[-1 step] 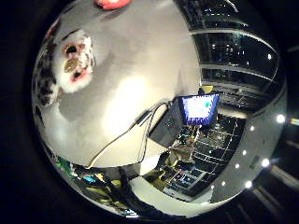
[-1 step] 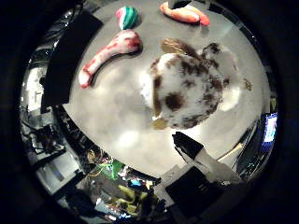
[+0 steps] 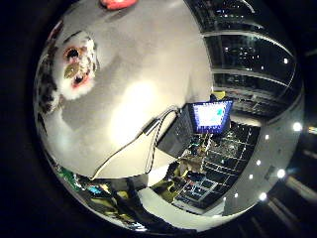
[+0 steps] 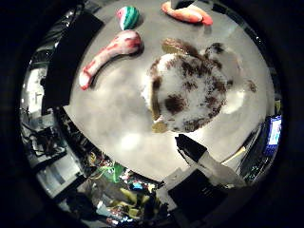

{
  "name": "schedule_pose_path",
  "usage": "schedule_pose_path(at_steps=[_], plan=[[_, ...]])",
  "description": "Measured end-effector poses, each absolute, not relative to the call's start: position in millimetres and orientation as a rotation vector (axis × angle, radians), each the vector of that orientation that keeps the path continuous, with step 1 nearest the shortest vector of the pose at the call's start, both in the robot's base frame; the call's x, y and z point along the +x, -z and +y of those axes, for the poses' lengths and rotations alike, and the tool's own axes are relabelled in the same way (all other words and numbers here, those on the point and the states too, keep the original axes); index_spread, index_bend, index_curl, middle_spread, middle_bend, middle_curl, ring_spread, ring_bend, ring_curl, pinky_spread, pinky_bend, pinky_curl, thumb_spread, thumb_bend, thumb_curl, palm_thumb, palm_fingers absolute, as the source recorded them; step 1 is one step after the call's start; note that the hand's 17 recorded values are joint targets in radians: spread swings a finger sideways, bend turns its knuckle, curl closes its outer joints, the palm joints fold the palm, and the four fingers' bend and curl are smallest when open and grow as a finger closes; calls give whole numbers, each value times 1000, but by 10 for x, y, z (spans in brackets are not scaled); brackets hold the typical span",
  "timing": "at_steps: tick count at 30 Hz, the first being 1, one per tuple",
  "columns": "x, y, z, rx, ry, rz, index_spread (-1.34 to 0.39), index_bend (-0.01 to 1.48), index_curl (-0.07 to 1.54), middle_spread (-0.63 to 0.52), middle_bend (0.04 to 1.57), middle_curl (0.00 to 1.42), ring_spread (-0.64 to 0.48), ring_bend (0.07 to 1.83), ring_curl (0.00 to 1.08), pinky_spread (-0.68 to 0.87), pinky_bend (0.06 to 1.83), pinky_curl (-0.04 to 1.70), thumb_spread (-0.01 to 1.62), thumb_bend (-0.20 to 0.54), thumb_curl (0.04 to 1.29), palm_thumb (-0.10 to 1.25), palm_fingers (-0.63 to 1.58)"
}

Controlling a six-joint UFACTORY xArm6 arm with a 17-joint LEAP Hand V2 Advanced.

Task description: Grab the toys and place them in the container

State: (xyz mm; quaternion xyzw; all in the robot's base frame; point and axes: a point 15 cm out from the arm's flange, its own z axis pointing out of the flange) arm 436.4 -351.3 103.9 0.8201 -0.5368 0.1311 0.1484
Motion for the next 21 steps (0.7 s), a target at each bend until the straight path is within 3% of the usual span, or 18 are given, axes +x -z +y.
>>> schedule_pose_path(at_steps=[21], plan=[[4297, -837, -3573, 2345, -339, -1506, -455, 155, 255, -73, 203, 334, 40, 337, 261, 345, 442, 295, 880, -27, 390, 852, 127]])
